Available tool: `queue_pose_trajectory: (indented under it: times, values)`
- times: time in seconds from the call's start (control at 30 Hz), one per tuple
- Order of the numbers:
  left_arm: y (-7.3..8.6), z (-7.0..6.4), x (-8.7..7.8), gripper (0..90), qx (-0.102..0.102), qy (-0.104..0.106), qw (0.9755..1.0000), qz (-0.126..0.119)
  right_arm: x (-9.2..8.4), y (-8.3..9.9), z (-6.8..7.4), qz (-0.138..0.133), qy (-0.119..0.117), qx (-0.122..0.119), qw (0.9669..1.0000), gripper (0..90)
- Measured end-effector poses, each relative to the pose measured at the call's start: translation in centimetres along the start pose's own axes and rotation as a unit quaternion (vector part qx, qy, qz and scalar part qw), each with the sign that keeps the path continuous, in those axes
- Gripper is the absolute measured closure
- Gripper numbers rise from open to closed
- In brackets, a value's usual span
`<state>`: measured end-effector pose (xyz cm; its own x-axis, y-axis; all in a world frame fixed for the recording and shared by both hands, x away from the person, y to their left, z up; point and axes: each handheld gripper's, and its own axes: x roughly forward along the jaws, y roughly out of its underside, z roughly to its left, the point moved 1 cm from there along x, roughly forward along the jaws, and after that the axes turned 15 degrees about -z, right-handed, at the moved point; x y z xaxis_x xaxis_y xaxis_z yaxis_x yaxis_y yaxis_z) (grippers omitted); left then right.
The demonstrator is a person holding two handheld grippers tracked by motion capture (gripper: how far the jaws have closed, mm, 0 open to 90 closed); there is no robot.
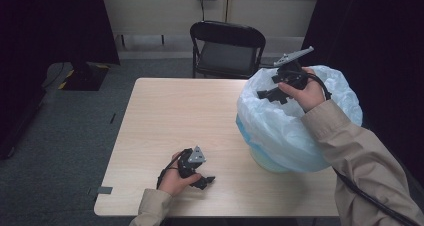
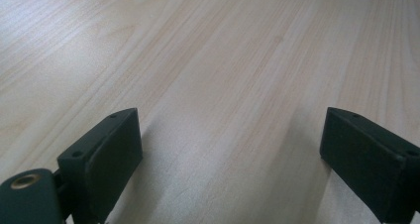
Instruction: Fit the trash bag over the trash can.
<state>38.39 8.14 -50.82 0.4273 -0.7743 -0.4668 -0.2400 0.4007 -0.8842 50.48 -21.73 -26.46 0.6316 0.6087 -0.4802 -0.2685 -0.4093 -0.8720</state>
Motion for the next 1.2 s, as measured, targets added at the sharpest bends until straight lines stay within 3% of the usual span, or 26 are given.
queue_pose_trajectory:
  times: [0.2, 0.43, 0.73, 1.03, 1.2]
  values:
    - [0.0, 0.0, 0.0, 8.6, 0.0, 0.0, 1.0, 0.0, -1.3, -0.9, -0.2, -0.018, 0.014, -0.001, 0.9997, 15.7]
    - [0.0, 0.0, 0.0, 8.6, 0.0, 0.0, 1.0, 0.0, -5.5, -3.2, -0.4, -0.069, 0.027, 0.004, 0.9972, 15.5]
    - [0.0, 0.0, 0.0, 8.4, 0.0, 0.0, 1.0, 0.0, -9.3, -3.1, -0.4, -0.105, 0.027, 0.015, 0.994, 15.0]
    - [0.0, 0.0, 0.0, 8.4, 0.0, 0.0, 1.0, 0.001, -11.7, -1.3, 0.5, -0.111, 0.02, 0.007, 0.9936, 14.9]
    - [0.0, 0.0, 0.0, 8.4, 0.0, 0.0, 1.0, 0.001, -11.8, 0.3, 0.5, -0.08, 0.017, 0.001, 0.9967, 14.9]
